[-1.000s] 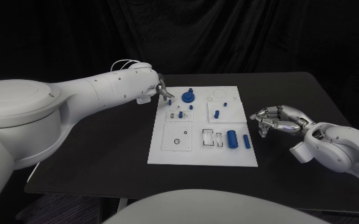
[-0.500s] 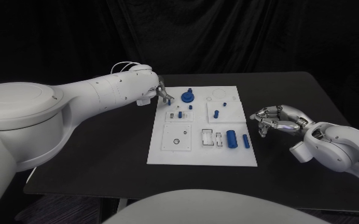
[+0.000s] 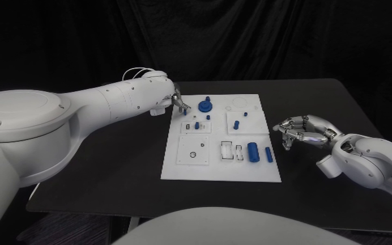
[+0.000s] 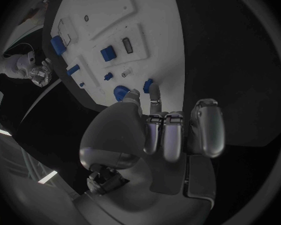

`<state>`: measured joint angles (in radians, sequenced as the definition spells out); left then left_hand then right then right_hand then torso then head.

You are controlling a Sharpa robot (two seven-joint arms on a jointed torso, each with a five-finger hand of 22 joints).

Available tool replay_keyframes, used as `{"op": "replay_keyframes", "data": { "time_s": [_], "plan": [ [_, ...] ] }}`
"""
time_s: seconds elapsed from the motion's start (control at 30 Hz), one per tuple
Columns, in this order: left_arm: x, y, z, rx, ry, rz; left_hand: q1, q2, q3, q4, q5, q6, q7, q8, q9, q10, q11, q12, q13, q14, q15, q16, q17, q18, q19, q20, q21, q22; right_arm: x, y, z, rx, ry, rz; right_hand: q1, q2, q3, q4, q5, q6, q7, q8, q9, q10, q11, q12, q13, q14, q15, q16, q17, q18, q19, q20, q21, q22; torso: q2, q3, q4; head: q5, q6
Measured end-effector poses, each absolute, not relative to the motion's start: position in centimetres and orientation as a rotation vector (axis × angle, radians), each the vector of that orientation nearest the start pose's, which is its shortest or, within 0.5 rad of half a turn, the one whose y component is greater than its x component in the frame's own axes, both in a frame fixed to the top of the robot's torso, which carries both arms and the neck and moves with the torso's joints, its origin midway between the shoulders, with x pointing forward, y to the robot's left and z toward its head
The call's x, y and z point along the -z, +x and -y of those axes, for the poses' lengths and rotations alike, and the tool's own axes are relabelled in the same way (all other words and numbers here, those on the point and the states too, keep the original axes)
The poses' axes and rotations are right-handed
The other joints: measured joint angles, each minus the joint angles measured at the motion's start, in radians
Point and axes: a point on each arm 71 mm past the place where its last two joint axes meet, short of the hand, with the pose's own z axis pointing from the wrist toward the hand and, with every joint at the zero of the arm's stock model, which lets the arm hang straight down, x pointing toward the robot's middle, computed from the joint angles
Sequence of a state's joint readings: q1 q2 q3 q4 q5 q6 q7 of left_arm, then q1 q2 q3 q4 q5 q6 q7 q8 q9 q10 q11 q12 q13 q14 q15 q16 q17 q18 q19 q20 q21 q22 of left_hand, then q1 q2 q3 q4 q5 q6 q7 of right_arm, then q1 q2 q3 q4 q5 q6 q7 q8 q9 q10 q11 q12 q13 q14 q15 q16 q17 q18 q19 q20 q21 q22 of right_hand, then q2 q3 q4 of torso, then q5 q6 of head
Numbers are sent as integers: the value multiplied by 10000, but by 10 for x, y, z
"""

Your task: Assemble the parts on the task board

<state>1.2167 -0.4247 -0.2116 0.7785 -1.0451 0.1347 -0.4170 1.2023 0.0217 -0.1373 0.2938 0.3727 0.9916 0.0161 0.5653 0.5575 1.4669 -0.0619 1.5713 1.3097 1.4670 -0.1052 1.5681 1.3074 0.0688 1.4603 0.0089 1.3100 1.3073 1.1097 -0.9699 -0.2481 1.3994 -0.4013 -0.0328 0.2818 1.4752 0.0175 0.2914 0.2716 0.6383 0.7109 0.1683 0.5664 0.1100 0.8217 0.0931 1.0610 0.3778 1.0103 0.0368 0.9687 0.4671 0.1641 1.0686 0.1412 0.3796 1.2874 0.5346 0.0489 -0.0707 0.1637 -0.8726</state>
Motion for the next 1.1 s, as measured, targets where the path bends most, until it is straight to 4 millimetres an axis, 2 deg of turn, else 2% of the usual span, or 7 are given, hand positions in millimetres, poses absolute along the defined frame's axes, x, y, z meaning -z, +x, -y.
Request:
{"op": "replay_keyframes", "data": {
  "time_s": [0.27,0.4,0.5,1.1],
  "plan": [
    [290,569,-233,940,-3111,-23075,0,0,28,-28,76,-133,50,-61,20,-2,70,0,0,-3,2,0,0,1,-37,37,-74,0,303,434,298,-12162,8566,-19928,0,0,0,0,0,0,0,0,0,0,0,0,0,0,0,0,-13,0,0,0,0,9,1,-1,0,-15,0],
    [290,569,-233,939,-3119,-23059,0,0,56,0,150,-248,101,-151,21,-1,70,0,0,-1,71,0,0,0,-76,76,-178,0,303,434,298,-12168,8562,-19925,0,0,0,0,0,0,0,0,0,0,0,0,0,0,0,0,-13,0,0,0,0,9,2,-1,0,-15,0],
    [290,570,-233,945,-3121,-23049,53,53,83,-27,186,-325,107,-195,21,-4,140,0,0,0,72,0,0,0,-77,77,-226,0,303,434,298,-12170,8561,-19924,0,0,0,0,0,0,0,0,0,0,0,0,0,0,0,0,-12,0,0,0,0,9,2,-1,-1,-28,0],
    [290,572,-231,992,-3092,-23034,55,54,98,-12,250,-361,143,-233,43,-4,141,0,0,0,144,0,-1,1,-165,165,-412,7,303,434,297,-12186,8548,-19930,0,0,0,0,0,0,0,0,0,0,0,0,0,0,0,40,-11,0,0,0,0,8,2,-1,-2,-66,0]
  ]
}}
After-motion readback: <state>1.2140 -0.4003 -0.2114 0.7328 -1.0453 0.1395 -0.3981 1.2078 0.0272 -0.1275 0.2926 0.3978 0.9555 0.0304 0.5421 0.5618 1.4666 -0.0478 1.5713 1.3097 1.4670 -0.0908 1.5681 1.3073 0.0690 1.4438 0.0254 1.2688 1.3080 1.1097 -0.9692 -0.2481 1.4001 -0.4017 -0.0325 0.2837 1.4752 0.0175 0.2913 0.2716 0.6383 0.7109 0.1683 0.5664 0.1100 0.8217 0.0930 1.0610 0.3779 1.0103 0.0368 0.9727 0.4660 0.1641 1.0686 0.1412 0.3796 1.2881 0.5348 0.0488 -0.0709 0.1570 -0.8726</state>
